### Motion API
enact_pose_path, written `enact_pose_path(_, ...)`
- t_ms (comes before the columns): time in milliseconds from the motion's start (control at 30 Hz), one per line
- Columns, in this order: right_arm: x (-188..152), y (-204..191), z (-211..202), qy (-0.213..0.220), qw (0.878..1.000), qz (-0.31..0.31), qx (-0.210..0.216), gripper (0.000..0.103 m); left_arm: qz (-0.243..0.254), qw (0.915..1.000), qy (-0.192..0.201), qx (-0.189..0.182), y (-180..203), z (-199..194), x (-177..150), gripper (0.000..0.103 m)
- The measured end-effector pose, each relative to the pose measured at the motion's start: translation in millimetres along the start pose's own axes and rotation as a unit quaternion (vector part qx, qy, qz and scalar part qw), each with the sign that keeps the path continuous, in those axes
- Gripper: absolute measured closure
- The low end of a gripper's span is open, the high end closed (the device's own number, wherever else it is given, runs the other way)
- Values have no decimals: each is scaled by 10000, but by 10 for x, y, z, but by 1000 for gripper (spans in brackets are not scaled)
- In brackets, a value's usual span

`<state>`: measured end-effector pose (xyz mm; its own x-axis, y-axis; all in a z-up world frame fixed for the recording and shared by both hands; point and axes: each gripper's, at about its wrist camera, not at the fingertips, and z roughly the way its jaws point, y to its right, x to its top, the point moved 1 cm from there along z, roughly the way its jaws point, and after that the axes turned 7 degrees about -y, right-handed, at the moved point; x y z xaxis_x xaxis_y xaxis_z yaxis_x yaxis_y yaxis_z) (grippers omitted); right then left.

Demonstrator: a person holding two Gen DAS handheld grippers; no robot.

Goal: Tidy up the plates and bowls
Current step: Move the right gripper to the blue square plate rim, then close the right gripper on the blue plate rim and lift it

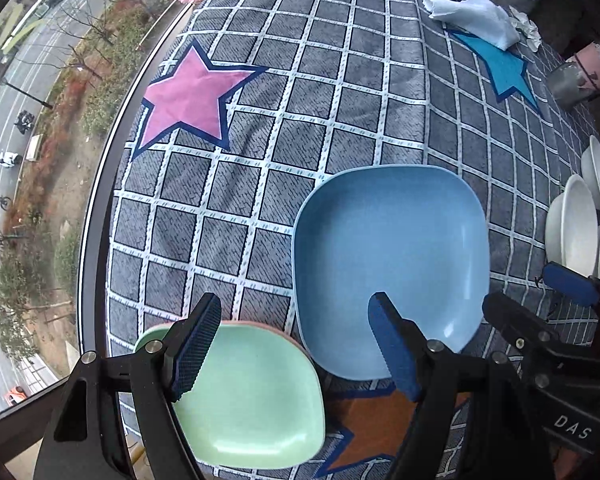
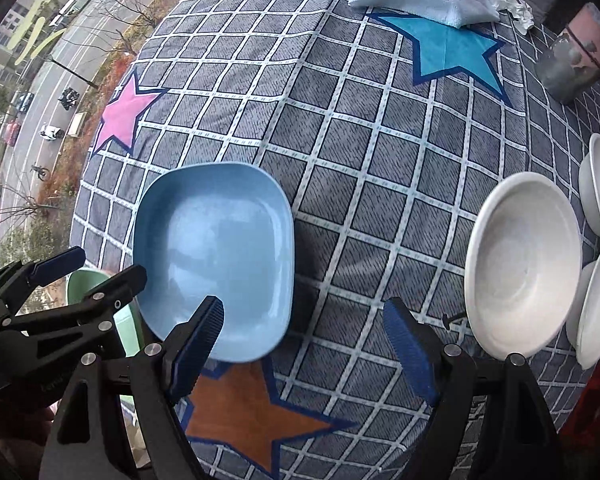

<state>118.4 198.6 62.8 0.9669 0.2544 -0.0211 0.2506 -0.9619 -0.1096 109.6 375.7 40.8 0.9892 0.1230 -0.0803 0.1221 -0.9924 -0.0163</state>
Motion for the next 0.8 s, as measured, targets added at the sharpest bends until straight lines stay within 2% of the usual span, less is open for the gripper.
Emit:
enact_pose_path(67,40,-26,35,-30,10000,-18,-37,33,36,10000,-59,-48,-13,51,39,28)
enact_pose_path(167,71,-46,106,-129,9998,-35,-169,40,105,9997,-206,-120,-1,164,74,40)
enact_pose_path(233,86,-42,156,-209,9996,-13,-206,43,138,9994,-263,-150,4,217,91,41)
enact_pose_path(467,114,-17,190,-254,9995,-23,-207,43,226,9987,-420,-162,-2,402,147,41)
enact_pose_path(633,212,-177,342,-345,9992,-88,-182,43,84,9975,-604,-361,-40,628,170,41)
enact_pose_path(700,245,-226,421,-388,9989,-104,-223,51,165,9977,-581,-315,20,658,168,41)
enact_pose_path(733,253,-235,460,-426,9988,-95,-207,58,238,9975,-578,-337,65,674,161,41)
enact_pose_path(767,264,-246,497,-480,9987,-69,-149,65,334,9972,-583,-330,110,683,172,41)
enact_pose_path(800,269,-263,537,-508,9987,-47,-60,67,397,9970,-584,-317,156,688,184,42)
